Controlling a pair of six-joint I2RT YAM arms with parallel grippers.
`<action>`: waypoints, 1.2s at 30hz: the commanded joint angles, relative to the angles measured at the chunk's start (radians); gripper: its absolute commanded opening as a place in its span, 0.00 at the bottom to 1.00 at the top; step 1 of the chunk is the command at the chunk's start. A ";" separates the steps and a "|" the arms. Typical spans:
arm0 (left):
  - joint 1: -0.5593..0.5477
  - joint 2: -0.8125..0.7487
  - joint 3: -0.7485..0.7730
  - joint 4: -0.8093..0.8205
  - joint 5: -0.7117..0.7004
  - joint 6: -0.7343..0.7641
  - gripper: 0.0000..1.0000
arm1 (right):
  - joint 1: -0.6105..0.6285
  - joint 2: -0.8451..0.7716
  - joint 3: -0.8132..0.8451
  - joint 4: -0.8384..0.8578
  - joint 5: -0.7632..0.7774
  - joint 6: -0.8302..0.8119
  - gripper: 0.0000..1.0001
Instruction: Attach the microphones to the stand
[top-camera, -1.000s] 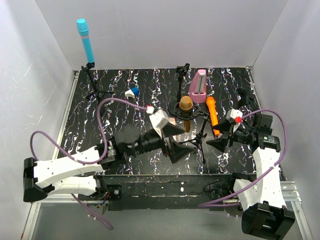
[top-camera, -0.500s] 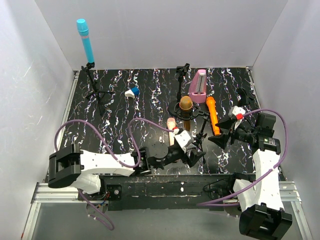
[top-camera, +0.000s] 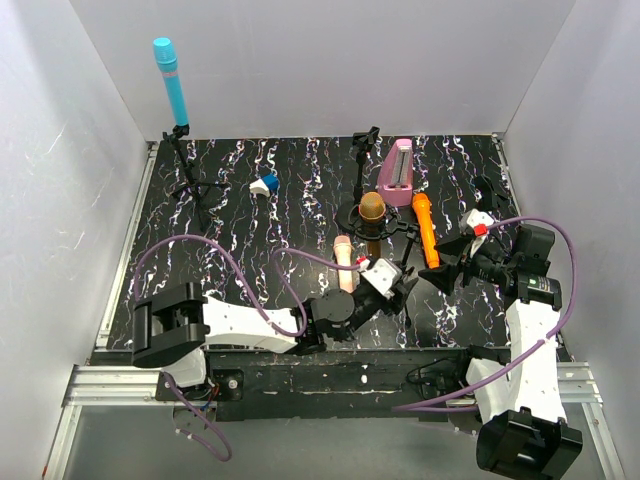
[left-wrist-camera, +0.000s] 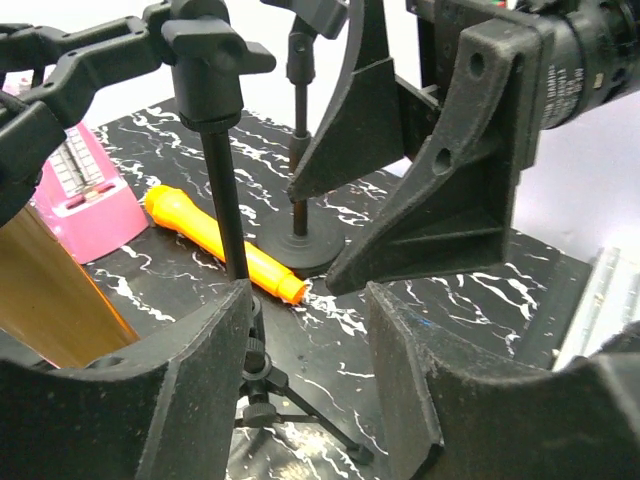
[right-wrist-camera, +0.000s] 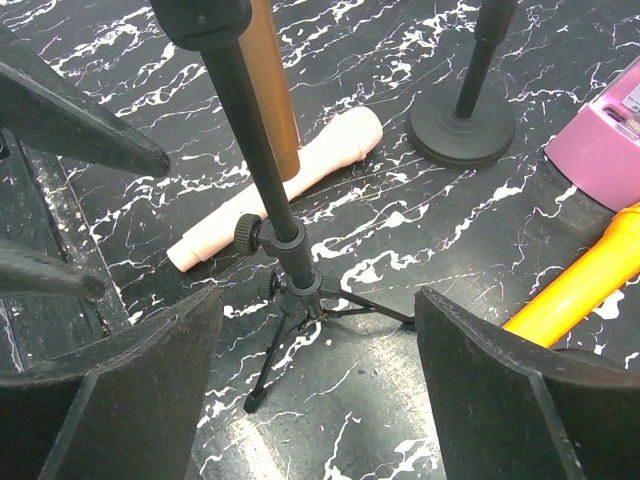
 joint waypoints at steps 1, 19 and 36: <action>-0.008 0.058 0.059 0.120 -0.113 0.073 0.47 | -0.009 -0.007 0.005 0.025 -0.014 0.012 0.84; -0.001 0.315 0.241 0.307 -0.251 0.288 0.36 | -0.013 0.001 0.014 0.010 -0.018 0.006 0.84; 0.029 0.368 0.347 0.249 -0.265 0.306 0.05 | -0.016 0.006 0.015 0.008 -0.015 0.005 0.84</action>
